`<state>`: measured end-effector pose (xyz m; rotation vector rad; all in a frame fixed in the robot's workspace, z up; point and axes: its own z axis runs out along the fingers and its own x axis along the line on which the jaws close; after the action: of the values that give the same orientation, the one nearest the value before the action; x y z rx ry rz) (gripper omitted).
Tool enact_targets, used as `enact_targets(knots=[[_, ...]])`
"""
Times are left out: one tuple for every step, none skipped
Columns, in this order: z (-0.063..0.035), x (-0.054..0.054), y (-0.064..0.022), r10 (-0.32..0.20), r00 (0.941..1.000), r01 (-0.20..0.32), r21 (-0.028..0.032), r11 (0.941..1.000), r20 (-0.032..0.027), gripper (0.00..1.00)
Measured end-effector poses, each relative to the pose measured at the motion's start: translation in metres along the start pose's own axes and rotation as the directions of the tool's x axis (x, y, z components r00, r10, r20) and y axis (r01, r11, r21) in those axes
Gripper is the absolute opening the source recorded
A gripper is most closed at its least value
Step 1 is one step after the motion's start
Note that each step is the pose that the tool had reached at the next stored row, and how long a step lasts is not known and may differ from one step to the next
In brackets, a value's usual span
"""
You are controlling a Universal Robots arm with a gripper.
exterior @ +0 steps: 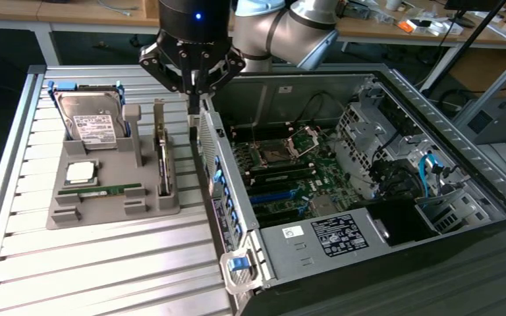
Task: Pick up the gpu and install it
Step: 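Reach for the gpu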
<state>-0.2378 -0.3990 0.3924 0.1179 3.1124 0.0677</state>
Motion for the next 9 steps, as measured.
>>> enact_targets(knots=[[0.0,0.0006,0.0,0.0,1.0,0.0,0.0001,1.0,0.0,0.11],[0.0,0.0015,-0.0001,0.0,1.0,0.0,0.0,1.0,0.0,0.11],[-0.0001,0.002,-0.0001,0.0,1.0,0.0,0.0,1.0,0.0,0.11],[-0.0001,0.0024,-0.0001,0.0,1.0,0.0,0.0,1.0,0.0,0.11],[-0.0001,0.0032,-0.0002,0.0,1.0,0.0,0.0001,1.0,0.0,0.11],[-0.0001,0.0043,-0.0003,0.0,1.0,0.0,0.0001,1.0,0.0,0.11],[-0.0001,0.0049,-0.0003,0.0,1.0,0.0,0.0001,1.0,0.0,0.11],[-0.0001,0.0054,-0.0003,0.0,1.0,0.0,0.0,1.0,0.0,0.11],[-0.0002,0.0058,-0.0004,0.0,1.0,0.0,0.0,1.0,0.0,0.11]])
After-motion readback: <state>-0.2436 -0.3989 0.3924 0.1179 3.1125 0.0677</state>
